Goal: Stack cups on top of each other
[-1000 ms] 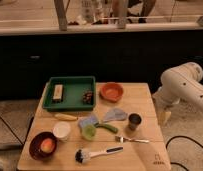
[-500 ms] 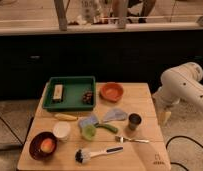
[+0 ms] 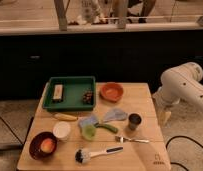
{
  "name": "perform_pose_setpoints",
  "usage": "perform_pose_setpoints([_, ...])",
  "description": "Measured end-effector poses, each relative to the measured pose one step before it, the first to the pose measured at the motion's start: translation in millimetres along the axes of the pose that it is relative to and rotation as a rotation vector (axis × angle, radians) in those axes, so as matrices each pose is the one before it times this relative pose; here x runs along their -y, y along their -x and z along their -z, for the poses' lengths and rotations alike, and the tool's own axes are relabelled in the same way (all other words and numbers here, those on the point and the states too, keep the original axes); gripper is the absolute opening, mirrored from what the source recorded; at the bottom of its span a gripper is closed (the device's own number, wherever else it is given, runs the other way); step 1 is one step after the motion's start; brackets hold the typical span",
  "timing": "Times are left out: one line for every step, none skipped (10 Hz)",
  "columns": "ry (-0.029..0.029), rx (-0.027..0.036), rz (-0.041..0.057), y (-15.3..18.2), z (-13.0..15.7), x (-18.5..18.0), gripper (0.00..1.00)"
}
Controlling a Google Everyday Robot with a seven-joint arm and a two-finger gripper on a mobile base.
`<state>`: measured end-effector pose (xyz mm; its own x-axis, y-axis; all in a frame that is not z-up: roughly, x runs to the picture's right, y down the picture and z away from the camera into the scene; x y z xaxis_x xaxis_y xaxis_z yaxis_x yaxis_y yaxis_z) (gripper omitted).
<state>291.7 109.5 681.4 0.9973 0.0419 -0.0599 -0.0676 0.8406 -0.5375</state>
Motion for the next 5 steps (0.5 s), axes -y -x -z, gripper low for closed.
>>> perform_pose_setpoints([0.00003, 0.00005, 0.0, 0.03, -0.02, 0.01, 0.8])
perform_pose_setpoints([-0.00001, -0.00002, -0.00006, -0.02, 0.0, 0.0, 0.8])
perform_pose_setpoints([0.0, -0.00004, 0.0, -0.02, 0.01, 0.0, 0.8])
perform_pose_setpoints([0.00001, 0.00007, 0.00003, 0.02, -0.01, -0.01, 0.8])
perform_pose_setpoints([0.00005, 0.00002, 0.00002, 0.02, -0.01, 0.0, 0.8])
